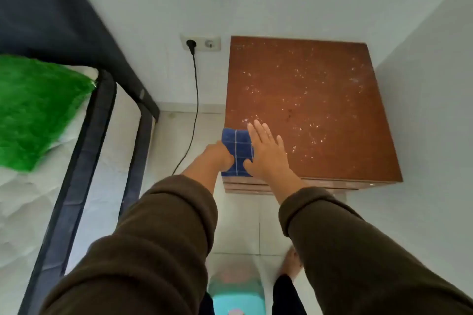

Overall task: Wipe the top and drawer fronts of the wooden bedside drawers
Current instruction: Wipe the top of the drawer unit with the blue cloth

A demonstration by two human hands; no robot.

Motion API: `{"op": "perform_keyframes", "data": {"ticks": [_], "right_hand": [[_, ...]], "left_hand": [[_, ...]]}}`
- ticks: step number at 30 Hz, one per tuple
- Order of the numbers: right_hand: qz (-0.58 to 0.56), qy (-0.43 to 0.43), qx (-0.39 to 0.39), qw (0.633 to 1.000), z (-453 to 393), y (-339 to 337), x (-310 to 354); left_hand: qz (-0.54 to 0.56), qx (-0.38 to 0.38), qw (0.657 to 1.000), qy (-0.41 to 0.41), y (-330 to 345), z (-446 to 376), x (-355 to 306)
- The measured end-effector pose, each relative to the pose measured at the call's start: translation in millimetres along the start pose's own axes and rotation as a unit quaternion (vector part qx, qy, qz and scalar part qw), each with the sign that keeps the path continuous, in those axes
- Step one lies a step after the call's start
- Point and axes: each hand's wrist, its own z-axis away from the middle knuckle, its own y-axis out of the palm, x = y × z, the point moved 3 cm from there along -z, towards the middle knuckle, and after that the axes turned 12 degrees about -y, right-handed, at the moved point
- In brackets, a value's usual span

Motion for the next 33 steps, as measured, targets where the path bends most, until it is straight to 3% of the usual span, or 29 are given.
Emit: {"op": "perform_keyframes", "data": {"ticks": [3,6,9,12,14,16,19,22,26,33], "right_hand": [[0.009,-0.007,0.114,0.993,-8.9,23.1,-4.8],[0.002,0.009,0.170,0.985,-11.3,41.7,-7.9],[0.012,0.019,0.187,0.982,-12.3,50.0,-8.4],[0.015,0.028,0.188,0.982,-17.3,52.1,-8.2],[0.008,0.039,0.176,0.984,-21.2,49.5,-9.1],[-0.008,0.052,0.133,0.990,-24.5,41.3,-9.3],[-0.012,0.046,0.035,0.998,-32.3,21.5,-10.3],[-0.024,0.038,-0.016,0.999,-46.5,-0.9,-10.6],[0.007,0.022,-0.058,0.998,-80.8,-38.9,-14.2],[0.103,0.029,-0.064,0.992,-190.6,-111.3,-40.4]], "left_hand": [[0.055,-0.012,0.998,-0.027,14.0,-12.4,4.9],[0.084,-0.014,0.996,-0.026,18.4,-15.4,6.0],[0.134,-0.002,0.990,-0.050,17.6,-22.8,9.4],[0.231,0.070,0.968,-0.073,16.3,-26.1,8.1],[0.348,0.151,0.923,-0.072,9.2,-24.2,1.0],[0.394,0.198,0.896,-0.056,-5.7,-21.4,-6.7],[0.396,0.225,0.890,-0.025,-29.8,-22.3,-13.7],[0.403,0.238,0.884,0.003,-53.5,-25.3,-19.4],[0.440,0.210,0.872,0.046,-96.0,-33.9,-30.9],[0.525,0.073,0.848,0.010,-163.0,-110.2,-67.3]]}}
